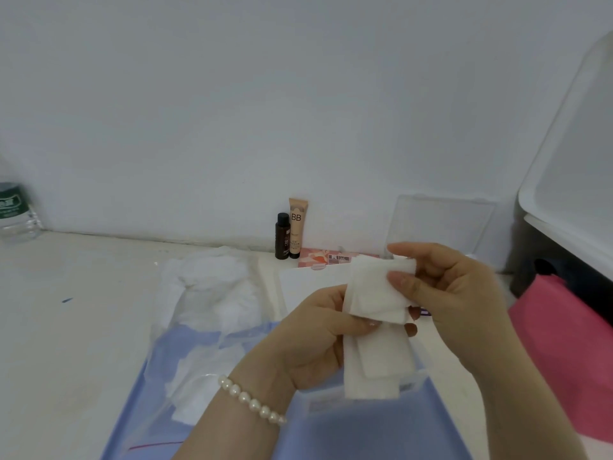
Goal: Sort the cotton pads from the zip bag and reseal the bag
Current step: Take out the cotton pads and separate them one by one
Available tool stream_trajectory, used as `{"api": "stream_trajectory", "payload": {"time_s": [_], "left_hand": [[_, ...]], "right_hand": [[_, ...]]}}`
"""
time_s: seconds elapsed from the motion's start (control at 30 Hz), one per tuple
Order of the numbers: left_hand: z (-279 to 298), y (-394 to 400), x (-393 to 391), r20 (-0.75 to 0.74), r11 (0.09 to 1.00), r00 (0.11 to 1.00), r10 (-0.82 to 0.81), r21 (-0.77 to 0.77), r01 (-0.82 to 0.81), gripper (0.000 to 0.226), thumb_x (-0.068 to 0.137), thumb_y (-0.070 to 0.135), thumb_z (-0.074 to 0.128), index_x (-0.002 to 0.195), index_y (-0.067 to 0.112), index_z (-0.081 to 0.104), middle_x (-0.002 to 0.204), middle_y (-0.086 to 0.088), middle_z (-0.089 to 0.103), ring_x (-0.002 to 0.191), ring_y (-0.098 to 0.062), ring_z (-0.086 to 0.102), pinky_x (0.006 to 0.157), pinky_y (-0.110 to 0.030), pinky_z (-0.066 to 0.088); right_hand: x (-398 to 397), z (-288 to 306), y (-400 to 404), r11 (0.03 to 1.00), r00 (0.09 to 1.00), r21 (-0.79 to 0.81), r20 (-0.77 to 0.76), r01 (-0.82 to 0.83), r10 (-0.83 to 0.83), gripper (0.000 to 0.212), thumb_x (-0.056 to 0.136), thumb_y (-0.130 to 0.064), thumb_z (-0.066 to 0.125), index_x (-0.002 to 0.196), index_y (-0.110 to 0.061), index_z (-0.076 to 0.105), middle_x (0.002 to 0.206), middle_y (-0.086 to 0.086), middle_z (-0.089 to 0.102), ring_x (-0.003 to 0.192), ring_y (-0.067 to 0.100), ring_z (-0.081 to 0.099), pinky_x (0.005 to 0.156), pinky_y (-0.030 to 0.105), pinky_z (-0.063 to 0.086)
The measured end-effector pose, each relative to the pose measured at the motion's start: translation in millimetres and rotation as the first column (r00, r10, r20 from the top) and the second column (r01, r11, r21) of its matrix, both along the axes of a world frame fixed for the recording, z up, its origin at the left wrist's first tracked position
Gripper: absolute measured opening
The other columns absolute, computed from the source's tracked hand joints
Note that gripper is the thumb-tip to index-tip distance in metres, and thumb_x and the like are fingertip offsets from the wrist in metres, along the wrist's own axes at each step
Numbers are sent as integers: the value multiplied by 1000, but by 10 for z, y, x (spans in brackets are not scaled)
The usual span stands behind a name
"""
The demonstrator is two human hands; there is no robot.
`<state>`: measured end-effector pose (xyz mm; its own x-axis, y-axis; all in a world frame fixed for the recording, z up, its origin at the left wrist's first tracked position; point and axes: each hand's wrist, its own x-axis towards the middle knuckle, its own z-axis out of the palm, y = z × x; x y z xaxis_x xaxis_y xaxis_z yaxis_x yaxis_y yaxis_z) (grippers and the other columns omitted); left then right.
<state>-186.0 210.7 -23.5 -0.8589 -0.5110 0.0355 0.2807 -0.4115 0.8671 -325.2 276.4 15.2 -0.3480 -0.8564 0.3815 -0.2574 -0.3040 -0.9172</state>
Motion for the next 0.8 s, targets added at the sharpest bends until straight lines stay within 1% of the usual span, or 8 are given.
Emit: {"api": "stream_trajectory", "payload": {"time_s": [0.13,0.3,0.4,0.5,0.63,0.7,0.73,0.8], "left_hand": [[20,13,13,12,1000,1000,-29,-8,29,35,87,-14,46,118,-4,58,118,-24,62,102,-36,63,89,-42,54],[28,18,16,18,998,998,-58,-12,59,40,81,-17,49,116,-1,60,117,-22,63,104,-35,63,88,-42,54],[48,34,17,22,997,998,-67,-26,68,40,74,-12,55,112,1,63,112,-19,65,104,-35,63,86,-41,55],[62,55,11,0,999,999,-49,20,49,28,83,0,58,110,2,64,107,-16,68,98,-33,67,82,-38,56],[58,65,-8,11,1000,1000,-2,24,1,31,79,-1,55,110,-1,61,100,-14,70,89,-28,70,76,-35,58],[62,67,-9,8,1000,1000,-5,20,5,32,79,-2,55,111,-1,61,102,-15,70,90,-29,69,77,-36,58],[66,67,-6,9,1000,1000,-7,23,7,33,79,-2,55,111,-1,61,104,-15,70,92,-30,69,79,-38,58],[74,66,-2,17,1000,1000,-13,23,13,33,80,-3,55,113,-1,61,109,-17,68,97,-32,67,82,-40,57]], "right_hand": [[-9,-26,-18,1000,1000,12,-30,-8,8,28,79,6,63,90,-19,67,69,-5,71,54,9,60,44,17,46],[-9,-25,-16,999,998,36,-52,-23,25,28,80,6,62,89,-20,66,65,-7,69,51,6,60,42,16,46],[-15,-46,-20,998,993,55,-117,-7,14,30,81,4,64,84,-26,66,63,-5,66,48,8,57,39,20,46],[-15,-73,-37,999,983,37,-181,2,5,32,81,1,65,78,-31,67,69,-2,67,56,10,61,44,22,49],[4,-107,-59,995,960,-26,-261,95,-99,24,78,-13,71,80,-36,67,71,1,64,64,30,59,50,42,55],[13,-108,-68,987,939,-61,-305,148,-160,21,76,-16,74,74,-35,68,68,-8,61,60,21,55,51,33,54],[16,-104,-71,981,924,-93,-329,173,-194,25,75,-15,75,70,-38,68,71,-12,60,61,16,54,53,27,52],[11,-97,-76,962,898,-154,-352,224,-265,34,73,-9,76,70,-41,65,73,-9,62,68,13,55,55,13,43]]}}
